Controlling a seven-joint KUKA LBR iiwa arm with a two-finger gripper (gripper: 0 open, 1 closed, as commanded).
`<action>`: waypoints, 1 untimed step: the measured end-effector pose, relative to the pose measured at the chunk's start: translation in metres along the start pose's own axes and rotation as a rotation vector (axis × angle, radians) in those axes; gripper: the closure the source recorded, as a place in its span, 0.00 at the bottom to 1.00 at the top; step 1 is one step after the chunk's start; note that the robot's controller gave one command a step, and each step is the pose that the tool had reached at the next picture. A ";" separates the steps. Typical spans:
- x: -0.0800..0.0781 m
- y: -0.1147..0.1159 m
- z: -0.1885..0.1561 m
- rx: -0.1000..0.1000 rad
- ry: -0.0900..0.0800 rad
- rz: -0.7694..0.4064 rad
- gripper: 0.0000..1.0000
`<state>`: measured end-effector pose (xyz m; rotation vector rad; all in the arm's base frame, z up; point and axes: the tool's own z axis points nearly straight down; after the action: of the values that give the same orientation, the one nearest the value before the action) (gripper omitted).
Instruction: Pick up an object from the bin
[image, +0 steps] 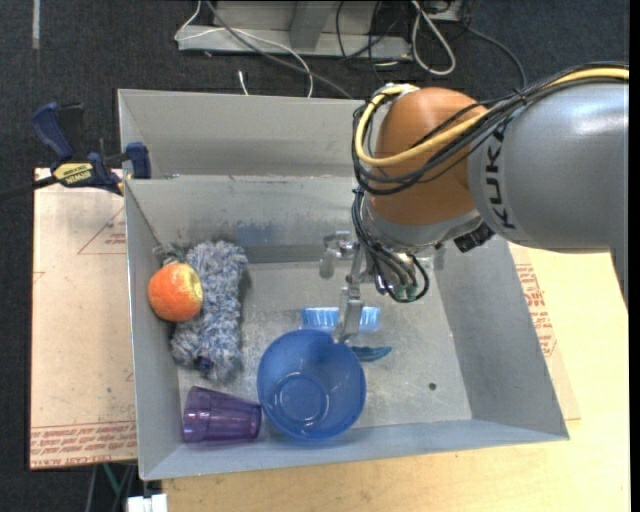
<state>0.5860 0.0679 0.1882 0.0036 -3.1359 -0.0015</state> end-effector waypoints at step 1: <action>-0.002 0.000 -0.004 0.000 -0.007 0.002 0.00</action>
Offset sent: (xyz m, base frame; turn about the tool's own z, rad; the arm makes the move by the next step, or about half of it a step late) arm -0.0223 -0.0137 -0.1182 -0.0772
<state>0.5877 0.0674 0.1917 0.0000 -3.1426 -0.0019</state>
